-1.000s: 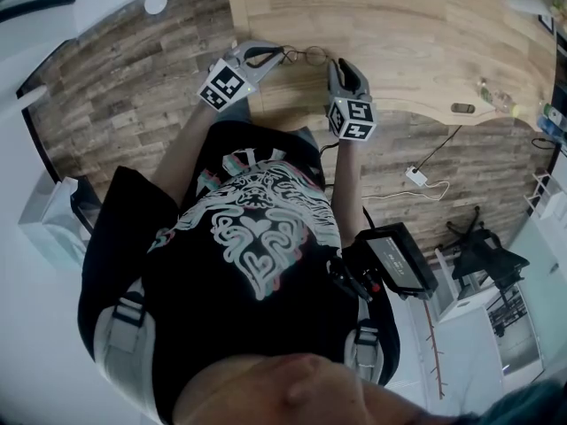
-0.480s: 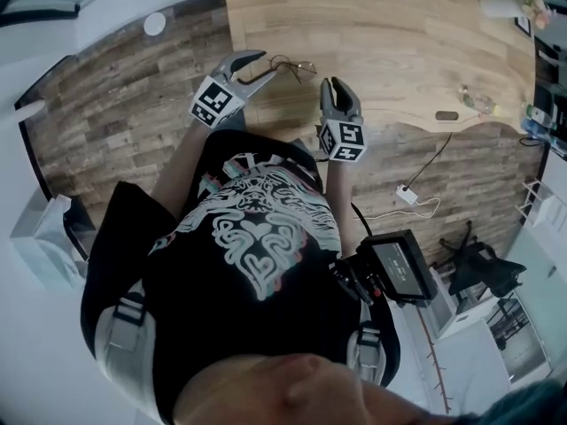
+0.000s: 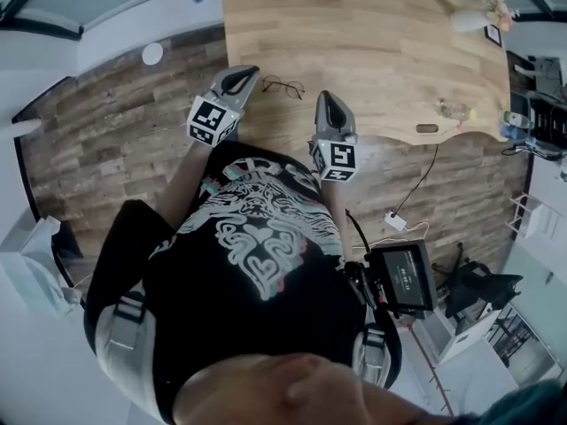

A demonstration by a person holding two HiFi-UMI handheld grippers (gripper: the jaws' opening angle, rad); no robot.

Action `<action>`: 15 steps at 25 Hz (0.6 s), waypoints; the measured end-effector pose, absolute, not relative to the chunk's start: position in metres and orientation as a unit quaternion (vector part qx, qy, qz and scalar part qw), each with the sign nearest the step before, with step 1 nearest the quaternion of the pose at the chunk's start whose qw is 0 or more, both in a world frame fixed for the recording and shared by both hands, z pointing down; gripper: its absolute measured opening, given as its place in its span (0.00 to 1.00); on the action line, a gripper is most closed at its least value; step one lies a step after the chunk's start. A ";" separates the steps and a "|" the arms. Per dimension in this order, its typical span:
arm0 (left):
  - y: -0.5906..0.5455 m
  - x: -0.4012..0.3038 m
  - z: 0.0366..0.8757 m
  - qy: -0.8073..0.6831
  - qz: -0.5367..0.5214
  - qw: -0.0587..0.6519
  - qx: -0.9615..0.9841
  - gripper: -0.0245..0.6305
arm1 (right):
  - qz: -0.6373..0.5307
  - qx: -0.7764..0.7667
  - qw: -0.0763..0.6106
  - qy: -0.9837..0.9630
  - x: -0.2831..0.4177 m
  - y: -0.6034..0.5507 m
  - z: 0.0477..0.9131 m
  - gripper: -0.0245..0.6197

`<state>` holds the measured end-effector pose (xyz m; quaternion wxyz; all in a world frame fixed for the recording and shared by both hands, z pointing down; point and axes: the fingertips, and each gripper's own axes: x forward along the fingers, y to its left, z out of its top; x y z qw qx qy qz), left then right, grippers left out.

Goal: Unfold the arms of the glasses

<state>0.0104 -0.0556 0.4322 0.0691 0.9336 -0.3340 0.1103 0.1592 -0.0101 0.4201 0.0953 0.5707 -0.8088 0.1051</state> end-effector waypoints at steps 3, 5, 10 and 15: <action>-0.047 0.016 0.420 -0.336 0.101 0.063 0.934 0.02 | 0.093 0.568 0.089 -0.813 0.155 -0.006 0.409 0.04; -0.040 0.014 0.412 -0.342 0.091 0.061 0.933 0.02 | 0.097 0.570 0.087 -0.811 0.154 -0.001 0.406 0.04; -0.032 -0.004 0.394 -0.375 0.068 0.043 0.923 0.02 | 0.060 0.590 0.062 -0.803 0.160 0.000 0.387 0.04; -0.026 -0.010 0.387 -0.389 0.085 0.017 0.917 0.02 | 0.044 0.595 0.052 -0.801 0.160 0.000 0.376 0.04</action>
